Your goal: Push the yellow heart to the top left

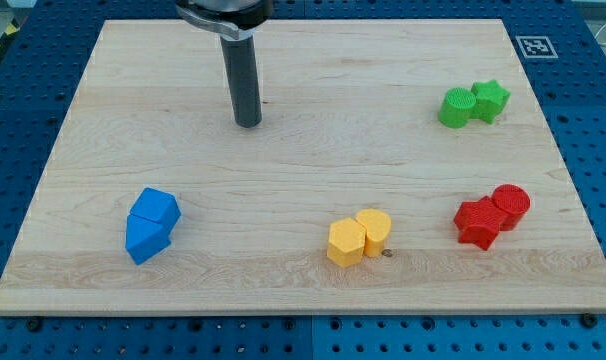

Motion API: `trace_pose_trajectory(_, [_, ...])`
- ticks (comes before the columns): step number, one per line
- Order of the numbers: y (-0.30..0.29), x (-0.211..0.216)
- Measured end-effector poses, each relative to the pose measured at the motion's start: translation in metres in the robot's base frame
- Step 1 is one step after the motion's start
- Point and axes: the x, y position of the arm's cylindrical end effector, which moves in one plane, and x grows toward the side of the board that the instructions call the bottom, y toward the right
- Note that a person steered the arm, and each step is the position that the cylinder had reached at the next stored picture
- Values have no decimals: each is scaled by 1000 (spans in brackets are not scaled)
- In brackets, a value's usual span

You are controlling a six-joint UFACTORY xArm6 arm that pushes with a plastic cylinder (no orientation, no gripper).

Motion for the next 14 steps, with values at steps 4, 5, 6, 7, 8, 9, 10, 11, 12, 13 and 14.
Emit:
trace_pose_trajectory(4, [46,128])
trace_pose_trajectory(5, [42,187])
trace_pose_trajectory(6, [63,217])
trace_pose_trajectory(7, [117,222])
trace_pose_trajectory(8, [155,210])
trace_pose_trajectory(9, [147,183])
trace_pose_trajectory(10, [124,163])
trace_pose_trajectory(11, [124,122])
trace_pose_trajectory(12, [149,112])
trace_pose_trajectory(13, [175,88])
trace_pose_trajectory(14, [152,69])
